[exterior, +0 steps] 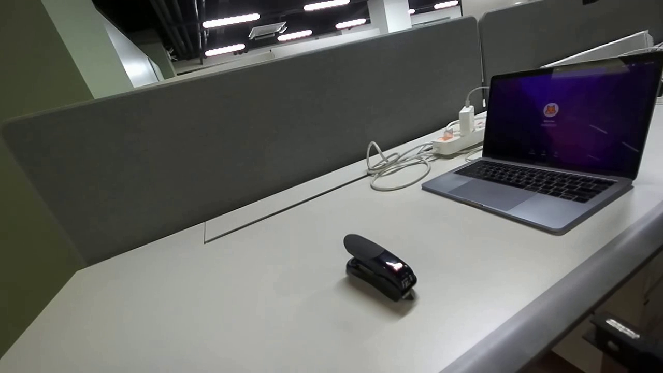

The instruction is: Close the laptop

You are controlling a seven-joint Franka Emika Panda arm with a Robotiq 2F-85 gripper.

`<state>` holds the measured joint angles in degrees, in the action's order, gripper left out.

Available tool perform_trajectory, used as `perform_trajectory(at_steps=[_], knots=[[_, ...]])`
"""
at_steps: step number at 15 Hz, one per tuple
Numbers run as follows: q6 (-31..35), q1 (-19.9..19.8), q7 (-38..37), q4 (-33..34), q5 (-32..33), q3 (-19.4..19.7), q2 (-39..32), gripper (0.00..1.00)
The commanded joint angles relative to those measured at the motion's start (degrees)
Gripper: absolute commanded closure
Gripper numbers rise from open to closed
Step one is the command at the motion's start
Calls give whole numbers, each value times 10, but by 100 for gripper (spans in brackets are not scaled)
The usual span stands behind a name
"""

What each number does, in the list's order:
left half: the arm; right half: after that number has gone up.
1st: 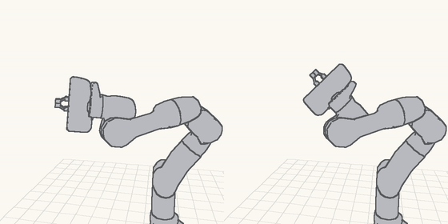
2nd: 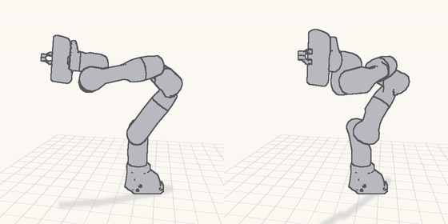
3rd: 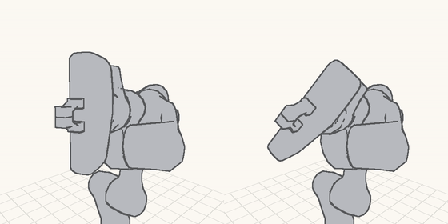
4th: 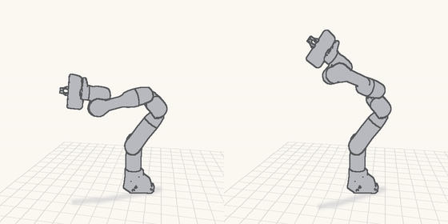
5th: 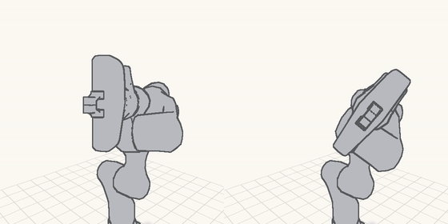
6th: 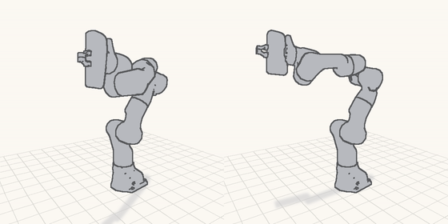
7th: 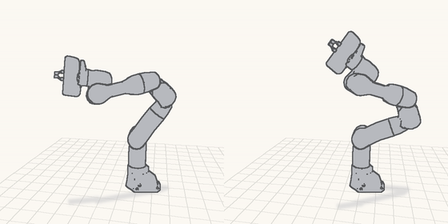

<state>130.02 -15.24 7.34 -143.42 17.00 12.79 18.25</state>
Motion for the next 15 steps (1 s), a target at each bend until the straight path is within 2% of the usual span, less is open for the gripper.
perform_trajectory(at_steps=[1, 5, 8, 12, 15], knots=[[55, 3, 79, 21, -42, 45, -39, 0], [89, 42, 241, 26, -191, 83, -85, 0], [75, 59, 349, 43, -280, 85, -120, 0], [45, 50, 432, 76, -349, 71, -166, 0], [26, 38, 452, 95, -361, 57, -193, 0]])
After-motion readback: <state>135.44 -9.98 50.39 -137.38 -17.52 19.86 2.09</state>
